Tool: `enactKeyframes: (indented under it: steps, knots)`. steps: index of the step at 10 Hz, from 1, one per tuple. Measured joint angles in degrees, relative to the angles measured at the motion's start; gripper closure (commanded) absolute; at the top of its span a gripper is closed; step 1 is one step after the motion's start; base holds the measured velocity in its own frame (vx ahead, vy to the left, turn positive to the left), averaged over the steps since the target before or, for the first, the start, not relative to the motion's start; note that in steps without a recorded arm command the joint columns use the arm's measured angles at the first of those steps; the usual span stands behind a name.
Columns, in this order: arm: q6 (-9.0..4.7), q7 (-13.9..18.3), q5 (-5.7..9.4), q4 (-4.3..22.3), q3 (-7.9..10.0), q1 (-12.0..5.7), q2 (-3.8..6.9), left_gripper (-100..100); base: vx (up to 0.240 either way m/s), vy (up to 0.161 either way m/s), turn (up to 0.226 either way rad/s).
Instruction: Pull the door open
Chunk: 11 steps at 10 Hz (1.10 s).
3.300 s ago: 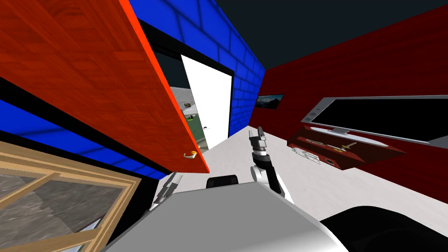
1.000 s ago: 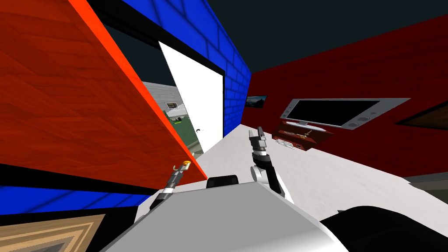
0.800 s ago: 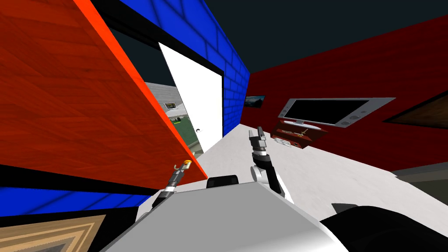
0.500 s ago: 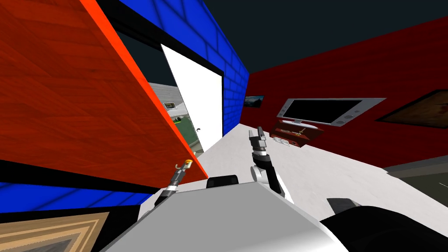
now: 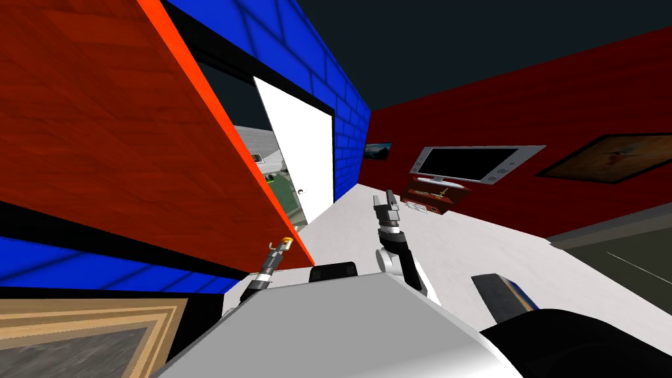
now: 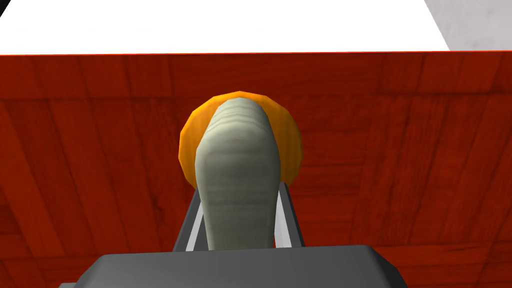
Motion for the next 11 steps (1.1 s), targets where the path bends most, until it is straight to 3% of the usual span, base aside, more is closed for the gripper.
enactKeyframes:
  steps: [2, 4, 10, 11]
  knots:
    - [0.97, 0.16, -1.02, -1.22, 0.15, 0.10, -0.62, 100, -0.206, 0.061, 0.028]
    - [1.41, 0.21, -1.50, -1.50, 0.08, 0.32, -0.95, 100, -0.010, 0.013, -0.037]
    - [1.45, 0.00, -1.04, -0.31, 0.65, 0.58, -0.43, 100, 0.201, -0.022, -0.097]
    - [0.89, -0.18, -0.89, 0.97, 0.83, 0.15, -0.30, 100, 0.159, -0.028, -0.132]
